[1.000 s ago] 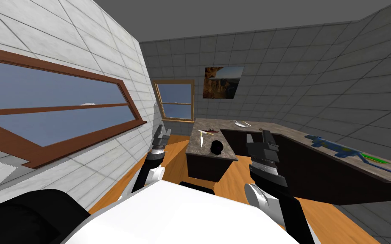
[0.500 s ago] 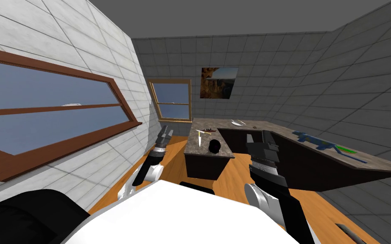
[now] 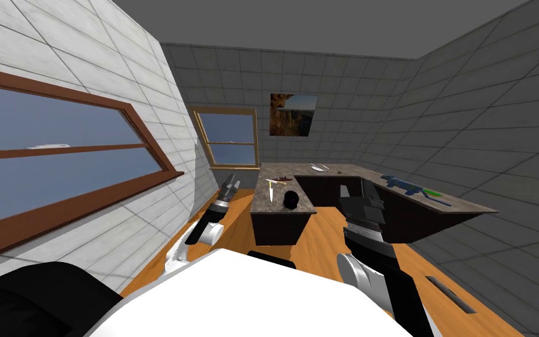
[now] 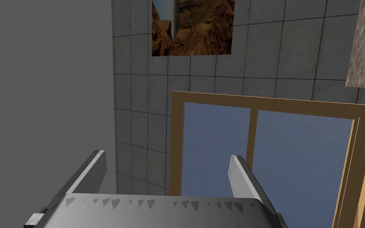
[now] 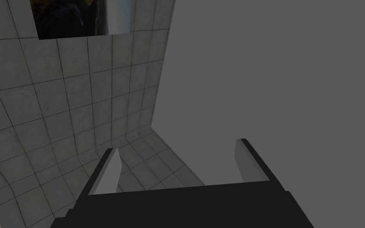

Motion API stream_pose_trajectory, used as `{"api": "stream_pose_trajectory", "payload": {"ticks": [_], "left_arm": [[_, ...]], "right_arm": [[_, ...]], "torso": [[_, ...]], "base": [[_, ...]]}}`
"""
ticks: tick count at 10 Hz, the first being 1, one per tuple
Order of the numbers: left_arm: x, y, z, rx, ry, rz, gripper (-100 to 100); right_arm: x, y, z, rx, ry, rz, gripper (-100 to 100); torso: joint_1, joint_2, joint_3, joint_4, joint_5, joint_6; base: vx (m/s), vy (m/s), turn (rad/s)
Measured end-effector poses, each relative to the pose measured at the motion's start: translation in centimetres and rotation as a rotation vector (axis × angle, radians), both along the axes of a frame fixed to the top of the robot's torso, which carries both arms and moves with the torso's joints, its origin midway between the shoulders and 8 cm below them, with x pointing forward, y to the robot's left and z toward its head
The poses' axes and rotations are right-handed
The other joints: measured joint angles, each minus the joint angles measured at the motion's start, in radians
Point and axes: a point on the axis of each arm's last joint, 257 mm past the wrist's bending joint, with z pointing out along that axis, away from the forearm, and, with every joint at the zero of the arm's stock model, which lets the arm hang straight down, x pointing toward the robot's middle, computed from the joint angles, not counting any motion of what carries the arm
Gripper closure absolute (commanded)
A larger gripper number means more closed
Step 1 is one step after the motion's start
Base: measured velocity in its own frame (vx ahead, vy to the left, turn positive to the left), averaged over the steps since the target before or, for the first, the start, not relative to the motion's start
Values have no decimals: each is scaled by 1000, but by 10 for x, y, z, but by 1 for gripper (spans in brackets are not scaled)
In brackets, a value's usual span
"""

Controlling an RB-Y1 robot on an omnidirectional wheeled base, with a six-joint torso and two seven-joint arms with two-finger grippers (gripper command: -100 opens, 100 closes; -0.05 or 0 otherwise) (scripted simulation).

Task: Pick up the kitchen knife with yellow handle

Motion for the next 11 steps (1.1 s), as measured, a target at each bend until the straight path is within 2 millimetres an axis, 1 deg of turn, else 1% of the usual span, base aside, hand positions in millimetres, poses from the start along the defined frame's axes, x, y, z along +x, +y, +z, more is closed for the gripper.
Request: {"api": "stream_pose_trajectory", "payload": {"ticks": [2, 3, 4, 5, 6, 7, 8, 9, 11], "left_arm": [[15, 8, -6, 18, 37, -5, -100], [26, 14, -12, 26, 66, -6, -100], [36, 19, -21, 34, 99, -6, -100], [40, 22, -24, 43, 117, -5, -100], [46, 28, -28, 52, 141, -6, -100], [56, 34, -34, 59, 171, -6, -100], [68, 38, -39, 66, 204, -6, -100], [72, 43, -45, 78, 229, -4, -100], [85, 57, -52, 100, 290, -2, -100]], "right_arm": [[0, 0, 0, 0, 0, 0, 0], [0, 0, 0, 0, 0, 0, 0], [0, 0, 0, 0, 0, 0, 0], [0, 0, 0, 0, 0, 0, 0], [0, 0, 0, 0, 0, 0, 0], [0, 0, 0, 0, 0, 0, 0], [0, 0, 0, 0, 0, 0, 0], [0, 0, 0, 0, 0, 0, 0], [0, 0, 0, 0, 0, 0, 0]], "torso": [[0, 0, 0, 0, 0, 0], [0, 0, 0, 0, 0, 0], [0, 0, 0, 0, 0, 0], [0, 0, 0, 0, 0, -1], [-1, 0, 0, 0, 0, 0], [-1, 0, 0, 0, 0, 0], [-1, 0, 0, 0, 0, 0], [-1, 0, 0, 0, 0, -1], [-2, 0, 0, 0, 0, 0]], "base": [[-7, 3, -179], [-10, 6, -267], [-7, 7, -104], [-7, -1, -144], [-9, -3, -318], [-11, 0, -298], [-6, 3, -72], [-4, -7, -154], [-6, -8, -316]]}}
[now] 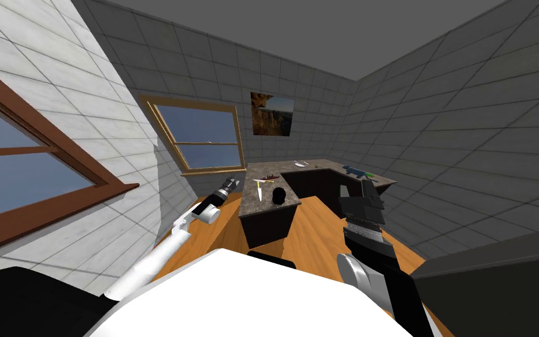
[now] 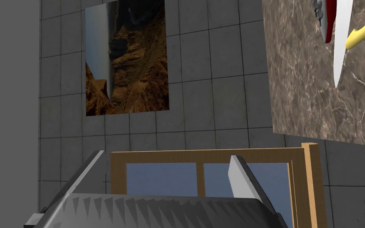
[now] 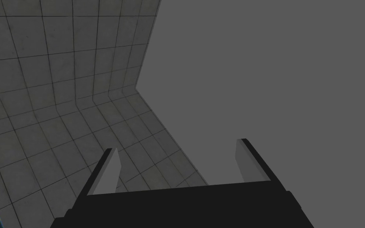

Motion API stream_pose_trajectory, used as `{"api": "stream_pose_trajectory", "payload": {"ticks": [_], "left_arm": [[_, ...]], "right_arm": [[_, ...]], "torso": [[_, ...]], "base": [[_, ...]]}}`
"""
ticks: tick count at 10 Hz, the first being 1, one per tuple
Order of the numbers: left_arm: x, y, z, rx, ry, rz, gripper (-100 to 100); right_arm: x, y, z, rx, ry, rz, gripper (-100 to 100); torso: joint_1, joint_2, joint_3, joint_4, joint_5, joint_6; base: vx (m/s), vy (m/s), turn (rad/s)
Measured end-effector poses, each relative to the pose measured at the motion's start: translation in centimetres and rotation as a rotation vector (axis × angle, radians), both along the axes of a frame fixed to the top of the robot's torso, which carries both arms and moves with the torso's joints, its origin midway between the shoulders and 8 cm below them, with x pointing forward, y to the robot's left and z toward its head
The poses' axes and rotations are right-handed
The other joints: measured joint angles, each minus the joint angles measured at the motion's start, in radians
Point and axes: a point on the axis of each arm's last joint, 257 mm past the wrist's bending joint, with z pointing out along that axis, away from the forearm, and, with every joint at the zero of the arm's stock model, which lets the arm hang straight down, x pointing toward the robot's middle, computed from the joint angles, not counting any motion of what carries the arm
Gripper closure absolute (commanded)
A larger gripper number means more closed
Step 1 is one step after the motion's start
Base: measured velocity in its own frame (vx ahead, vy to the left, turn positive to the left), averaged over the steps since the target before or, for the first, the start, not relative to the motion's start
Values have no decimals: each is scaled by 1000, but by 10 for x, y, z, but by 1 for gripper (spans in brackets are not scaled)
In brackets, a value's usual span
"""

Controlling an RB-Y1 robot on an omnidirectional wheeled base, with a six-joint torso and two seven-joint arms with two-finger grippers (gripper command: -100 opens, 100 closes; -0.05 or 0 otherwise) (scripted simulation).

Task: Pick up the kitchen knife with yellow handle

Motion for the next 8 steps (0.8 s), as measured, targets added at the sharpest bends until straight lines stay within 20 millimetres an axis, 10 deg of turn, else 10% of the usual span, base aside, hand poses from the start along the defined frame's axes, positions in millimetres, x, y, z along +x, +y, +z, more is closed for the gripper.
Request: {"api": "stream_pose_trajectory", "payload": {"ticks": [8], "left_arm": [[34, 37, -68, 128, 284, 15, -100]], "right_arm": [[0, 0, 0, 0, 0, 0, 0]], "torso": [[0, 0, 0, 0, 0, -2]], "base": [[0, -11, -185]]}}
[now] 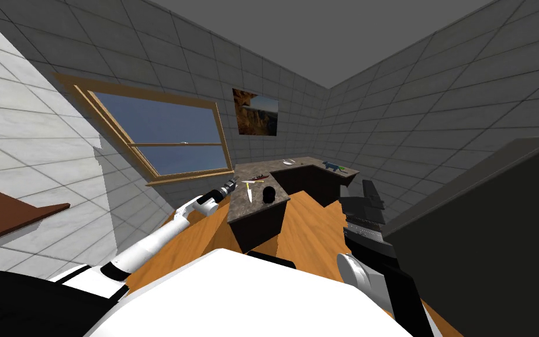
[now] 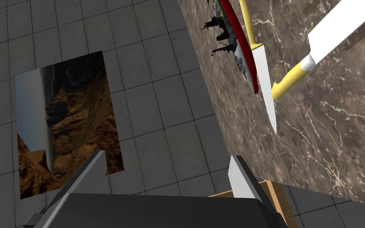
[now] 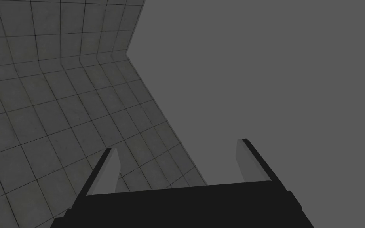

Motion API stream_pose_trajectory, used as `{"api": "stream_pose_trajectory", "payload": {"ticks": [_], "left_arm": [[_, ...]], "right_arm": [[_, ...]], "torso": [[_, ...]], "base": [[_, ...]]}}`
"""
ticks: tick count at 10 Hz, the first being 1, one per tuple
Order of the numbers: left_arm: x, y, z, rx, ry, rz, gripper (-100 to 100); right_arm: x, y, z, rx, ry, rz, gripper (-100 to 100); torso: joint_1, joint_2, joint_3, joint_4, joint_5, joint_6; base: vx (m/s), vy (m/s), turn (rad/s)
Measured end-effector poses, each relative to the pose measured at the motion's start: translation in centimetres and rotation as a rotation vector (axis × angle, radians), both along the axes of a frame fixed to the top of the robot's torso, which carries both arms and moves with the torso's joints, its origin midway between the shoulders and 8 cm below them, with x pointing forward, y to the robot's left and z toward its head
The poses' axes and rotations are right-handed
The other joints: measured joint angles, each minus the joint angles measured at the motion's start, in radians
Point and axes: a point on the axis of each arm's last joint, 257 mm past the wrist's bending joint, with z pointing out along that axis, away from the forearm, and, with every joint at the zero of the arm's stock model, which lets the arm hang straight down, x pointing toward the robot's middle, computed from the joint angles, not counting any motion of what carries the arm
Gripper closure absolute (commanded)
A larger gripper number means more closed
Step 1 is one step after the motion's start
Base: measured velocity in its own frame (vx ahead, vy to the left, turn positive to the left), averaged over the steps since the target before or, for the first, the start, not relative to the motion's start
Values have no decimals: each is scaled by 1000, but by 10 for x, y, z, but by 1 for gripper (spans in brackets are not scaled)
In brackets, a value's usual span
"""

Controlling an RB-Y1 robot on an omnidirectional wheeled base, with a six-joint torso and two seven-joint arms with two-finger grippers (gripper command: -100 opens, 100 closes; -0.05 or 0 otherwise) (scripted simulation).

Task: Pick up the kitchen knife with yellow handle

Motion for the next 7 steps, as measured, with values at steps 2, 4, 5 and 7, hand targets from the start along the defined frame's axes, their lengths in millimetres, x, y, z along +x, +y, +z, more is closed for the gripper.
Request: {"api": "stream_pose_trajectory", "payload": {"ticks": [2, 4, 5, 7], "left_arm": [[3, 9, -16, 37, 68, 8, -100], [4, 22, -32, 71, 133, 17, -100], [4, 28, -41, 96, 171, 22, -100], [-2, 41, -58, 136, 241, 35, -100]], "right_arm": [[0, 0, 0, 0, 0, 0, 0], [0, 0, 0, 0, 0, 0, 0], [0, 0, 0, 0, 0, 0, 0], [0, 0, 0, 0, 0, 0, 0]], "torso": [[0, 0, 0, 0, 0, 0], [0, 0, 0, 0, 0, 0], [-1, 0, 0, 0, 0, 1], [-1, 0, 0, 0, 0, 1]], "base": [[4, -16, -164], [8, -15, -145], [10, -13, -116], [12, -17, -148]]}}
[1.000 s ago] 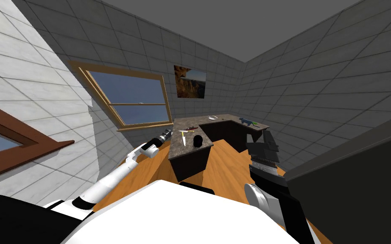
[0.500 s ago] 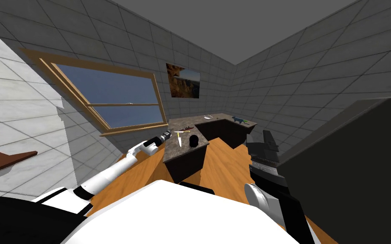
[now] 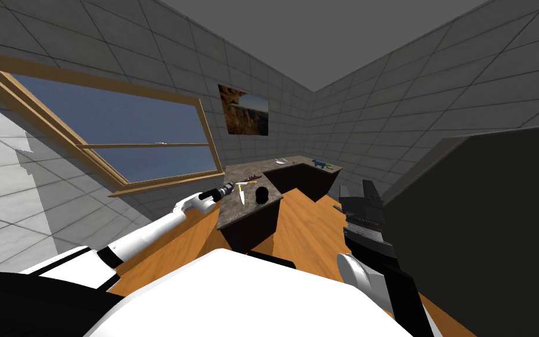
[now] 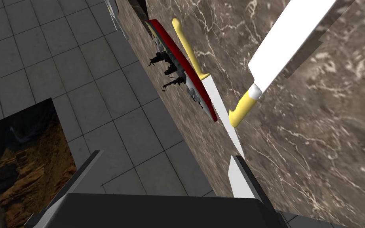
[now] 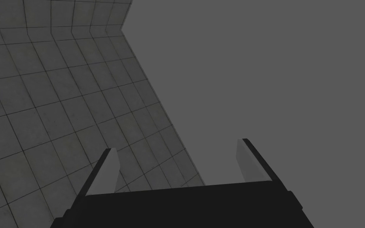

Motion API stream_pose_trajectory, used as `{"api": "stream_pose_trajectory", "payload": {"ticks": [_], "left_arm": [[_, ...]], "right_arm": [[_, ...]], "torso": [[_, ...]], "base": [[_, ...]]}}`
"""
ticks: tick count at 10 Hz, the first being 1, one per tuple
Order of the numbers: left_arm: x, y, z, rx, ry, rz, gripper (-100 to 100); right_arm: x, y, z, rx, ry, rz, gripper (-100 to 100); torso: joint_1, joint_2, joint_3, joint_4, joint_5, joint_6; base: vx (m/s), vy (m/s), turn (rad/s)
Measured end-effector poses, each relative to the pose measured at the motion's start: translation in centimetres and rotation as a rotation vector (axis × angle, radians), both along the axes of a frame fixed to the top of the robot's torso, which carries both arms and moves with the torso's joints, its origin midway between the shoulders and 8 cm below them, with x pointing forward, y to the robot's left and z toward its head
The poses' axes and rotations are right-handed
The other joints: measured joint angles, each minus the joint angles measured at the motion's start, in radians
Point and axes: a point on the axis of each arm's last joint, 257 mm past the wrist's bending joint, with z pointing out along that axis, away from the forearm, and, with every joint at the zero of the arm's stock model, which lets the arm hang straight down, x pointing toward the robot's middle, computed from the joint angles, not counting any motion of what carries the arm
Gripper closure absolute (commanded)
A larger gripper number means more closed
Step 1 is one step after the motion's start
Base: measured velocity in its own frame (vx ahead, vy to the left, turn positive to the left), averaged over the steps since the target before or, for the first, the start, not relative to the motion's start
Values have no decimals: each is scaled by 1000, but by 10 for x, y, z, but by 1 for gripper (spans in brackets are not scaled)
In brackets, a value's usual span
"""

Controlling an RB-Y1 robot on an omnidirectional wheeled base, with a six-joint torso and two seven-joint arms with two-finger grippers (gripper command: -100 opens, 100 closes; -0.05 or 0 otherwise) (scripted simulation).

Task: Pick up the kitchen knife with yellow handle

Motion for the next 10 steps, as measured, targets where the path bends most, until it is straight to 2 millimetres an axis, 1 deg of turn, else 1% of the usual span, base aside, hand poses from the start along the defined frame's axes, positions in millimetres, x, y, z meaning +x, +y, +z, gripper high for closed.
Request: {"api": "stream_pose_trajectory", "payload": {"ticks": [1, 2, 3, 4, 7, 8, 9, 10], "left_arm": [[-1, 4, -5, 14, 25, 5, -100], [-5, 10, -17, 41, 68, 14, -100], [-7, 16, -23, 56, 94, 21, -100], [-13, 28, -35, 84, 137, 31, -100], [-28, 61, -61, 170, 264, 69, -100], [-35, 66, -66, 187, 289, 77, -100], [-42, 80, -68, 216, 328, 91, -100], [-57, 100, -77, 252, 379, 113, -100]], "right_arm": [[0, 0, 0, 0, 0, 0, 0], [0, 0, 0, 0, 0, 0, 0], [0, 0, 0, 0, 0, 0, 0], [0, 0, 0, 0, 0, 0, 0], [0, 0, 0, 0, 0, 0, 0], [0, 0, 0, 0, 0, 0, 0], [0, 0, 0, 0, 0, 0, 0], [0, 0, 0, 0, 0, 0, 0]], "torso": [[0, 0, 0, 0, 0, 0], [0, 0, 0, 0, 0, 0], [0, 0, 0, 0, 0, -1], [0, 0, 0, 0, 0, 0], [-1, -1, 0, 0, 0, 0], [0, 0, 0, 0, 0, -1], [-1, 0, 0, 0, 0, 0], [-1, -1, 0, 0, 0, 0]], "base": [[11, -19, -238], [8, -13, -88], [21, -26, -155], [34, -39, -339], [20, -24, -121], [19, -26, -203], [32, -35, -294], [26, -22, -65]]}}
